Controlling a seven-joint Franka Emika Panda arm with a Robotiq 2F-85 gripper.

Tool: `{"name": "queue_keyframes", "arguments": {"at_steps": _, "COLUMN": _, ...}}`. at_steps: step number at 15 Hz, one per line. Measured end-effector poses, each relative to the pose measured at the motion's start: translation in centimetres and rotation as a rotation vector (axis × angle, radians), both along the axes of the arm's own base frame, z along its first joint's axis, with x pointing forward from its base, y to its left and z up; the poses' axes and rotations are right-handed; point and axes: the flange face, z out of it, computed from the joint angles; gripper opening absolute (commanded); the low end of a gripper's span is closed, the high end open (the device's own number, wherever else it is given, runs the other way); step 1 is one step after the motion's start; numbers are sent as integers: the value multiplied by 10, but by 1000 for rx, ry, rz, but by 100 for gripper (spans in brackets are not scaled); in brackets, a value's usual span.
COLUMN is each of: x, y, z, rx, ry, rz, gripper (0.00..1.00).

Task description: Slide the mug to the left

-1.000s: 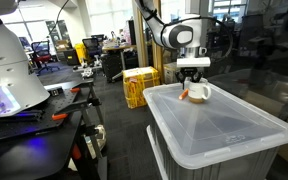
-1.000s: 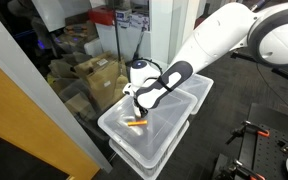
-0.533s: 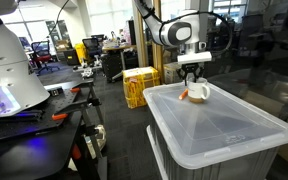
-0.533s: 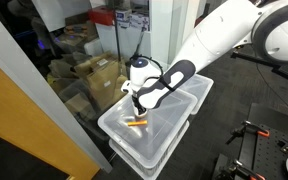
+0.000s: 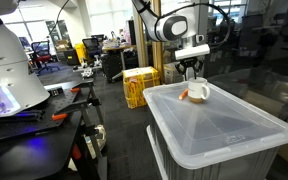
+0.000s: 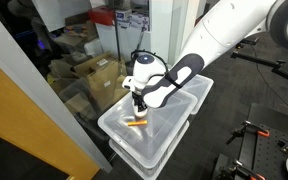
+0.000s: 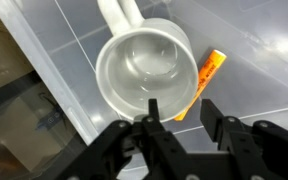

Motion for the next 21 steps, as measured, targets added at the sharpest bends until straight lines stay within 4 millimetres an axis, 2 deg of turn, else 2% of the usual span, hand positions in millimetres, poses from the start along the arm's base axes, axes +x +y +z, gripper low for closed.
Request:
{"name": "queue_keyframes", "arguments": {"at_steps": 1, "x": -2, "y": 0, "z": 5, "rx": 2, "ry": -11, "rz": 0, "gripper": 70}}
{"name": "queue_keyframes", "arguments": {"at_steps": 2, "x": -5, "y": 0, "z": 10, "rx": 3, "ry": -21, "rz": -2, "gripper": 68}}
{"name": "queue_keyframes", "arguments": {"at_steps": 5, "x": -12, "y": 1, "z": 26, "rx": 14, "ry": -64, "rz": -16, "gripper": 86}}
{"name": "queue_keyframes", "arguments": {"at_steps": 7, "x": -18, "y": 0, "z": 38, "rx": 24, "ry": -111, "rz": -32, "gripper": 87}}
{"name": "queue_keyframes", "arguments": {"at_steps": 8, "x": -20, "y": -2, "z": 44, "rx": 30, "ry": -137, "rz": -49, "gripper": 95}}
{"name": "queue_keyframes", "arguments": {"at_steps": 9, "x": -23, "y": -5, "z": 50, "rx": 35, "ry": -161, "rz": -66, "gripper": 95}}
{"name": "queue_keyframes", "arguments": {"at_steps": 10, "x": -25, "y": -9, "z": 55, "rx": 40, "ry": -182, "rz": -85, "gripper": 100}}
{"name": "queue_keyframes", "arguments": {"at_steps": 21, "x": -55, "y": -59, "z": 107, "rx": 108, "ry": -285, "rz": -366, "gripper": 100}}
